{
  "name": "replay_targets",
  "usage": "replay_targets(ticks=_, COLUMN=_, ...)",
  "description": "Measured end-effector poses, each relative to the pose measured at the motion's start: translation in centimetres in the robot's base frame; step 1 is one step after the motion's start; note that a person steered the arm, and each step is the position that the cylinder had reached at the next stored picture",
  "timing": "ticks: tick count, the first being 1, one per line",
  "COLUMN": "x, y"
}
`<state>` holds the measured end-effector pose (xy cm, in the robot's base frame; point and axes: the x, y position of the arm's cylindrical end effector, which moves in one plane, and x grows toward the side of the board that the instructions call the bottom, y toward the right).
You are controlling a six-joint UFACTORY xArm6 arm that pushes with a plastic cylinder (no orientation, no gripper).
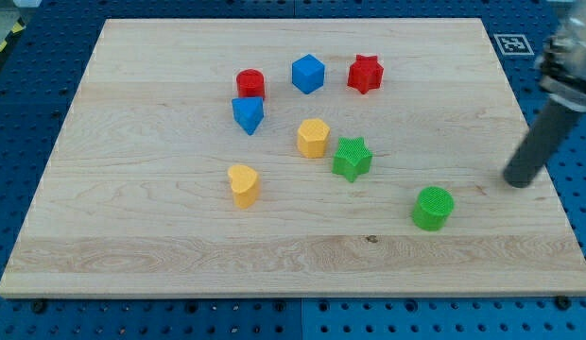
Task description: Push the green circle to the right side of the yellow heart
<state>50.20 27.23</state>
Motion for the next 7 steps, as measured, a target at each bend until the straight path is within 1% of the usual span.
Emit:
replay_targets(ticks=1, x=4.4, y=2.3)
replay_targets(ticks=2, x=7.8, y=0.8)
replay_targets(ticks=4, x=7.9, y=-7.4)
replay_targets(ticks=5, x=7.5, y=-10.2)
replay_targets(ticks=6, x=7.0, y=-10.2)
replay_targets(ticks=7, x=7.0, y=-7.2)
